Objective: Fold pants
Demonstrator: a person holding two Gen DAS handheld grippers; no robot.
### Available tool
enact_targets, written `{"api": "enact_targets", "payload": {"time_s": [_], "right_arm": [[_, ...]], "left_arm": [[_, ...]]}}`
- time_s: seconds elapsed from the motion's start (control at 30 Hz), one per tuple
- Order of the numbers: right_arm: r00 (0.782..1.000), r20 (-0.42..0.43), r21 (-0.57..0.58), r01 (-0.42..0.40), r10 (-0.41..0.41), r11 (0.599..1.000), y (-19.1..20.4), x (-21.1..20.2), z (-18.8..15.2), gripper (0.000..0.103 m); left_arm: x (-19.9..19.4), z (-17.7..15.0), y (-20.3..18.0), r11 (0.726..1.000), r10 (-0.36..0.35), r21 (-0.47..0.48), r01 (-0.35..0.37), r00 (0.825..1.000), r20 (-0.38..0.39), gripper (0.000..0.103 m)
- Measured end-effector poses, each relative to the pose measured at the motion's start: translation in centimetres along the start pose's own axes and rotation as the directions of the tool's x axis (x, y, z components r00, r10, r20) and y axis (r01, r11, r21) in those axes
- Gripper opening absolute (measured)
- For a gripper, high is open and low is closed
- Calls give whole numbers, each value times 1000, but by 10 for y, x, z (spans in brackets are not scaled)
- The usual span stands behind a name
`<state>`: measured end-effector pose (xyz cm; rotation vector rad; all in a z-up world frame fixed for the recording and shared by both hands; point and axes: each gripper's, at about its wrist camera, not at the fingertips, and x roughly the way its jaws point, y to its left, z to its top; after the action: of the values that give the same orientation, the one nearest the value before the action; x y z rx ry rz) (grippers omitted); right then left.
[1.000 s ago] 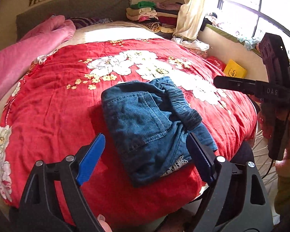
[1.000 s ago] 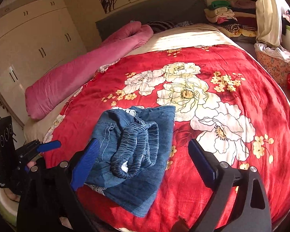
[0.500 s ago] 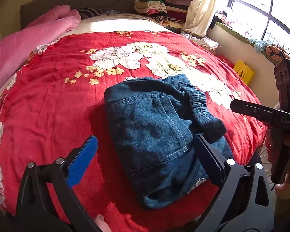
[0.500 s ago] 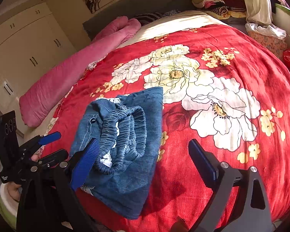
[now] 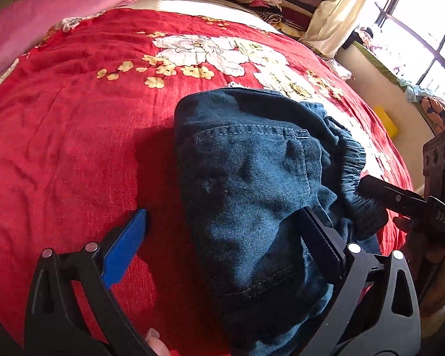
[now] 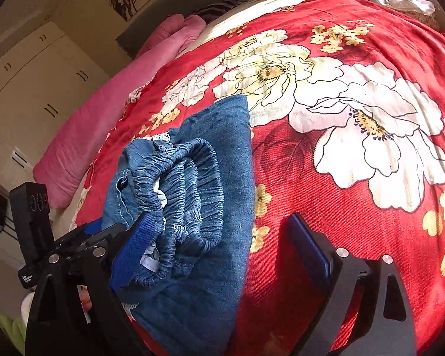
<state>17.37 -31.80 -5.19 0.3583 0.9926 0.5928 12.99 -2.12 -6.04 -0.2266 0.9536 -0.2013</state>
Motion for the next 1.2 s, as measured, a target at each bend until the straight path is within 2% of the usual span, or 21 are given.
{"api": "enact_targets", "payload": {"time_s": [0.2,0.27,0.3,0.33,0.43,0.47,0.53,0.63,0.87,1.03,1.2], "right_arm": [[997,-9,9,-73,73,997,-2,12,-1,64],[994,-16,19,-107,107,994,-3,14,-1,49],[993,-16,28,-119,120,992,-3,14,-2,47],[992,-12,26,-122,122,992,-2,14,-2,41],[995,17,-3,-99,99,995,6,7,-3,33],[996,28,-17,-85,85,996,10,5,-4,31],[996,50,-48,-66,69,997,18,0,-4,28],[996,70,-105,-40,48,994,31,-5,-3,27],[992,114,-177,-30,50,984,53,-16,19,27],[987,152,-216,-21,55,976,64,-18,48,27],[984,170,-242,-5,48,970,69,-4,81,27]], "left_arm": [[2,-1,0,1000,-7,-23,7,1000,6,93],[3,0,-2,1000,-1,-23,1,1000,1,93],[3,0,-3,1000,-5,-25,5,1000,2,88],[3,1,-5,1000,-15,-25,15,1000,2,74],[-1,1,-15,1000,-31,-3,31,999,11,45],[-3,1,-18,999,-35,7,35,999,19,42],[-8,3,-22,999,-48,18,48,998,28,24],[-15,8,-27,998,-50,33,48,998,49,20],[-36,34,-35,996,-71,62,64,992,109,19],[-43,65,-35,996,-62,80,50,986,158,19],[-33,96,-29,996,-41,84,25,980,193,19]]}}
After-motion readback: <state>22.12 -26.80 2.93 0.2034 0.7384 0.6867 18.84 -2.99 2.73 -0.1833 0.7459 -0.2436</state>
